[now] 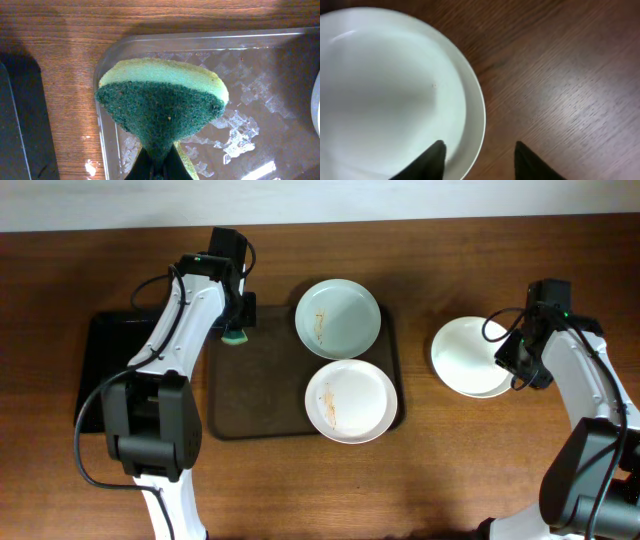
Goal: Clean dirty plates on tray and stack at the side
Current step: 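Grasp the bottom plate rim with the right gripper, then scrub the held plate with the sponge in the left gripper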
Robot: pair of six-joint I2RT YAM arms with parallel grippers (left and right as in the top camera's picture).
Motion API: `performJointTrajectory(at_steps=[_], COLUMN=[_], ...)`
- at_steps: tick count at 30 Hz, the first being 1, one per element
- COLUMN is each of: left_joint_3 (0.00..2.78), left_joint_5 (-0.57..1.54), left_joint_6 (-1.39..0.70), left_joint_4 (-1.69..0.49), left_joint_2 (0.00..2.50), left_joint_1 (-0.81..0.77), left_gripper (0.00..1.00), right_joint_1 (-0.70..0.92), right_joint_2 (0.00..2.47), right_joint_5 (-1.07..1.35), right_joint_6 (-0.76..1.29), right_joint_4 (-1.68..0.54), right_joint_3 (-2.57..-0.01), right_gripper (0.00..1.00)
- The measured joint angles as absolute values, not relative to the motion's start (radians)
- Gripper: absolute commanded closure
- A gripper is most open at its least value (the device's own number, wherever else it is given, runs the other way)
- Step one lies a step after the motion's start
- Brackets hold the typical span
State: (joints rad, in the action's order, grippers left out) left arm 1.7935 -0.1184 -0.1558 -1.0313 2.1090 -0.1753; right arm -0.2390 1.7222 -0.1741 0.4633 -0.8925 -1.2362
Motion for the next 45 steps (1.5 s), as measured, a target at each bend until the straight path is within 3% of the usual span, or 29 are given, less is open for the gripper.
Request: performJointTrajectory(at_steps=[3, 6, 12, 18, 21, 22, 23, 29, 35, 40, 41, 42, 45], left_joint_3=[1.794, 1.794, 1.794, 1.794, 1.794, 1.794, 1.794, 1.794, 1.794, 1.794, 1.794, 1.794, 1.794], left_joint_5=[-0.115, -0.115, -0.111, -0.111, -0.111, -0.111, -0.111, -0.111, -0.092, 0.181, 0.198, 0.214, 0.225], left_joint_6=[-0.155, -0.156, -0.156, -0.156, -0.156, -0.156, -0.155, -0.156, -0.155, -0.091, -0.086, -0.079, -0.073], left_joint_4=[-1.028, -1.028, -1.029, -1.028, -1.028, -1.028, -1.028, -1.028, -1.108, -1.190, -1.192, -1.193, -1.190], left_joint_2=[2.110, 2.110, 2.110, 2.110, 2.110, 2.110, 2.110, 2.110, 2.110, 2.110, 2.110, 2.110, 2.110], left_joint_1=[-0.175, -0.175, -0.175, -0.175, -0.175, -0.175, -0.175, -0.175, -0.165, -0.019, -0.019, -0.022, -0.023], left_gripper=[0.99, 0.99, 0.99, 0.99, 0.99, 0.99, 0.99, 0.99, 0.99, 0.99, 0.99, 0.99, 0.99], right_joint_1=[-0.234, -0.093, 0.169, 0.256, 0.258, 0.258, 0.259, 0.312, 0.588, 0.649, 0.649, 0.649, 0.646], right_joint_2=[1.720, 1.673, 1.683, 1.789, 1.873, 1.876, 1.879, 1.876, 1.863, 1.915, 1.934, 1.960, 1.961], right_joint_5=[0.050, 0.299, 0.295, 0.286, 0.295, 0.293, 0.290, 0.294, 0.202, 0.071, 0.071, 0.073, 0.110], right_joint_6=[0.356, 0.273, 0.399, 0.456, 0.475, 0.476, 0.474, 0.469, 0.691, 0.848, 0.868, 0.876, 0.823], right_joint_4=[-1.050, -1.172, -1.080, -0.944, -0.936, -0.929, -0.919, -0.915, -0.702, -0.476, -0.469, -0.466, -0.472], right_joint_3=[-1.402, -1.519, -1.251, -1.174, -1.172, -1.172, -1.172, -1.186, -1.227, -1.228, -1.228, -1.228, -1.238], right_gripper=[0.44, 0.44, 0.44, 0.49, 0.69, 0.79, 0.96, 0.96, 0.96, 0.96, 0.67, 0.55, 0.54])
